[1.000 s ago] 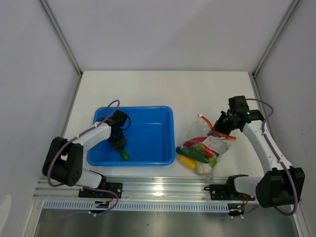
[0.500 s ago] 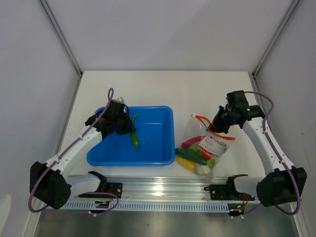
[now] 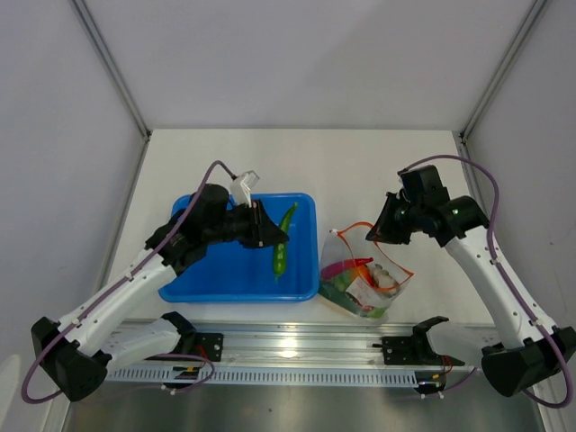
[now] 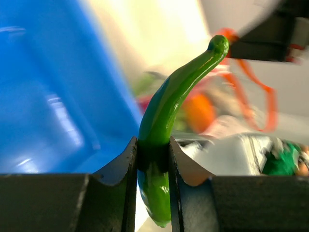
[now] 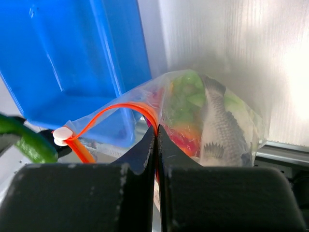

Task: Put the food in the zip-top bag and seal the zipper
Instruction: Place the fake vegetable in the zipper food storage bag.

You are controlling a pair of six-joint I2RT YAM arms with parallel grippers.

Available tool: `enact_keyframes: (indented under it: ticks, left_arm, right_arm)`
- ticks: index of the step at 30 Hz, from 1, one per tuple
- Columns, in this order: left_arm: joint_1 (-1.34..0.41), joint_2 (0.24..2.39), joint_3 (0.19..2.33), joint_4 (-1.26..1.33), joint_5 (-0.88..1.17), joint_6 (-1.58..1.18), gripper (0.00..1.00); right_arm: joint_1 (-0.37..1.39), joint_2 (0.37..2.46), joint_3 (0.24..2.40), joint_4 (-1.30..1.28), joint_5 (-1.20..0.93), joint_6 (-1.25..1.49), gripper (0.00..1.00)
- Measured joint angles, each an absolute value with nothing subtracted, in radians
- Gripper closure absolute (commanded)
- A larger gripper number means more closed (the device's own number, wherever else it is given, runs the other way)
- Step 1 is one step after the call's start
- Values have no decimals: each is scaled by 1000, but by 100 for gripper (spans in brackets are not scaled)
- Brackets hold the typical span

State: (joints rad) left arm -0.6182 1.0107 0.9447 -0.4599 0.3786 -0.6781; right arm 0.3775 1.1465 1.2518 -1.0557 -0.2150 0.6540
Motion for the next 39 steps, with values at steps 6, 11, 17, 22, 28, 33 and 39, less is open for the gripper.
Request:
enact_keyframes:
  ticks: [6, 11, 17, 22, 28, 33, 39]
  left_arm:
    - [-765, 1001, 982, -352, 460, -720, 99]
    - [-865, 1045, 1110, -394, 485, -810, 99]
    - [-949, 1100, 1226, -495, 481, -997, 99]
    - [-972, 1114, 1338, -608, 411, -1092, 99]
    - [-1045, 1075, 1260, -319, 228, -933, 99]
    - [-1072, 1134, 1147, 68, 180, -668, 99]
    - [-1077, 1283, 1109, 414, 254, -394, 100]
  right_arm:
    - [444, 1072, 1249, -1084, -178, 663, 100]
    - [471, 1016, 1230, -1094, -157, 675, 100]
    - [483, 986, 1202, -1095, -121, 680, 100]
    - [483, 960, 1186, -1093, -109, 680, 100]
    - [483, 955, 1180, -1086, -122, 682, 100]
    - [484, 957, 1180, -1087, -159, 690, 100]
    - [483, 971, 1180, -1089, -193, 699, 100]
